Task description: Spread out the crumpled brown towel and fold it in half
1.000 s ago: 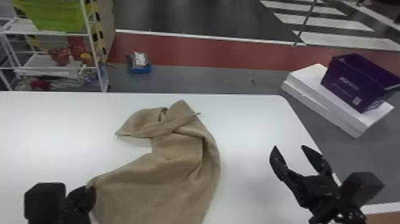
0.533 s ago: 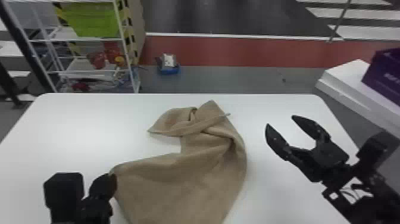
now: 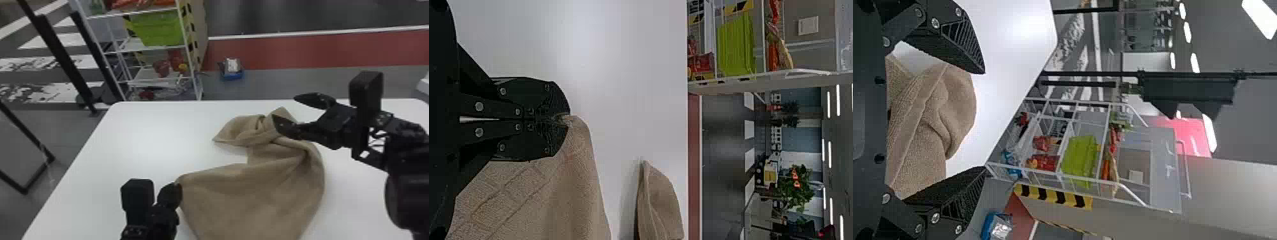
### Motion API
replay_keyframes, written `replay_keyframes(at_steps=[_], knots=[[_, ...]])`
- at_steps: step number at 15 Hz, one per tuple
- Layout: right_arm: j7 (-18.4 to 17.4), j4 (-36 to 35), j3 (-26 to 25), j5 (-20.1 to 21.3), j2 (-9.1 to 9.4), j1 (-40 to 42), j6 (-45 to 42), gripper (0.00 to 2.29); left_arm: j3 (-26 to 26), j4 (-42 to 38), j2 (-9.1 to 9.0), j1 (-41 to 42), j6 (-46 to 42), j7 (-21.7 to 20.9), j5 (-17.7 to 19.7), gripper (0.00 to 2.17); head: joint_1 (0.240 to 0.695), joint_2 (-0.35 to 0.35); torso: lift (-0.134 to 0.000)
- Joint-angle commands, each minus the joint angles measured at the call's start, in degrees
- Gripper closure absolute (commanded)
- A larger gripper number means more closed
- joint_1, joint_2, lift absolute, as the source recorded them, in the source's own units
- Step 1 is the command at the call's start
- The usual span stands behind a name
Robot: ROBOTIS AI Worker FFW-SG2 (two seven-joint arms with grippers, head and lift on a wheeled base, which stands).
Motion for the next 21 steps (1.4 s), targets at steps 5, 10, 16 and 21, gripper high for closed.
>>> replay_keyframes(at_steps=[5,10,16,21], knots=[[9.48,9.70,6.91,12.27,0.05,-9.00,5.56,0.25,0.49,0.94,-0.15,-0.37,-0.53,0.01,-0.02,1.45,0.695,0.247,-0.124],[9.92,17.70,12.19,18.69,0.05,-13.48,6.79,0.34,-0.13,2.09,-0.15,-1.51,-0.53,-0.08,-0.29,1.45,0.695,0.268,-0.124],[8.95,28.25,18.69,20.27,0.05,-21.22,7.31,0.34,-0.48,2.97,-0.15,-1.86,-0.53,0.10,-0.46,1.45,0.695,0.260,-0.124],[7.55,33.61,22.21,21.24,0.05,-23.06,5.21,0.50,-0.48,3.14,0.18,-1.95,-1.23,0.27,-0.02,1.45,0.695,0.271,-0.124]])
